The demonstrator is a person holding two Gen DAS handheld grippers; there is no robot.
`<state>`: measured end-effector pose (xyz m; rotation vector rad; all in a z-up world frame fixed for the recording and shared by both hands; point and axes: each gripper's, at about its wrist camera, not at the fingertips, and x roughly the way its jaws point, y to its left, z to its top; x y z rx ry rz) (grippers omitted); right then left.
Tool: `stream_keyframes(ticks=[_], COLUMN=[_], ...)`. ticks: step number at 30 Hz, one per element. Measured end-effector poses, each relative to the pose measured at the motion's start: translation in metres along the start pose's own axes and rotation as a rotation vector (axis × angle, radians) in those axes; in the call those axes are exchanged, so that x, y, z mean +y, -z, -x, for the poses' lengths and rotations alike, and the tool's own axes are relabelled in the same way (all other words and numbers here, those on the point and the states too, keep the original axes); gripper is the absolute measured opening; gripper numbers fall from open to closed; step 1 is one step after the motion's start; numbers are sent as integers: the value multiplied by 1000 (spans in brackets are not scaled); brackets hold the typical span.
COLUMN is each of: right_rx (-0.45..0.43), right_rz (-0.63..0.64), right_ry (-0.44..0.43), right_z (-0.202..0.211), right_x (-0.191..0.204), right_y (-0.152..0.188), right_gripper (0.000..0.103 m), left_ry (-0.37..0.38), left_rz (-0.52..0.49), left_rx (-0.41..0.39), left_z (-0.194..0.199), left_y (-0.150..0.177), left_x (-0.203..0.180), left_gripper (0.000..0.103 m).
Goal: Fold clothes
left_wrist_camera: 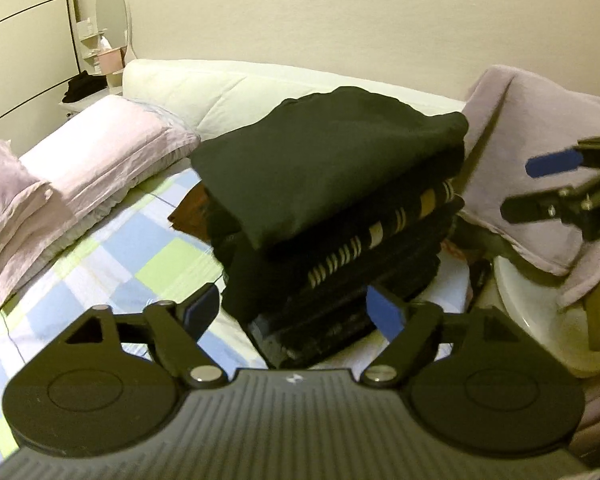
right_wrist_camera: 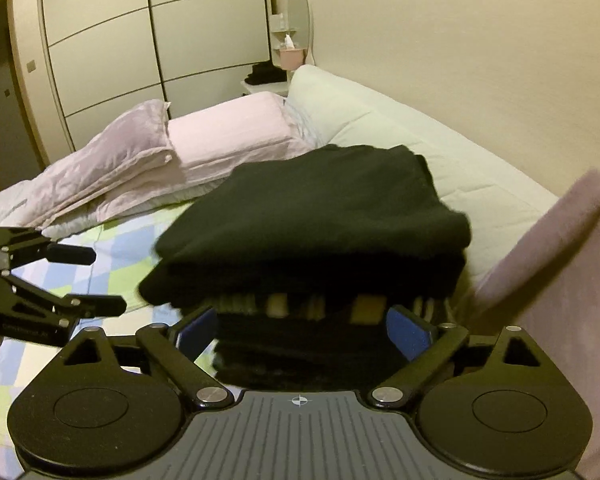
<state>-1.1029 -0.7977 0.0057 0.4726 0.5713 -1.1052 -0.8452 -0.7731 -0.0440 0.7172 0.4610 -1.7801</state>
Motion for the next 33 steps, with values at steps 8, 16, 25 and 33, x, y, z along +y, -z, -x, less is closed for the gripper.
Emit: stream_keyframes(ticks=[8, 16, 25, 33], right_rx=[40, 61, 72, 49], right_rz=[-34, -16, -31, -115], right_ry=[44, 17, -28, 43], right_z=[24, 28, 18, 36], right_x=[45, 52, 37, 37], right_y=[28, 27, 27, 36], right_gripper=[94, 94, 94, 94], left_ry=[-56, -107, -144, -15], left_rz=[31, 85, 110, 19], left_rx=[8, 21, 74, 9], left_z=[41, 51, 47, 44], left_y=[20, 20, 23, 21], left_x=[8, 8, 2, 4], left_gripper=[90, 90, 95, 94])
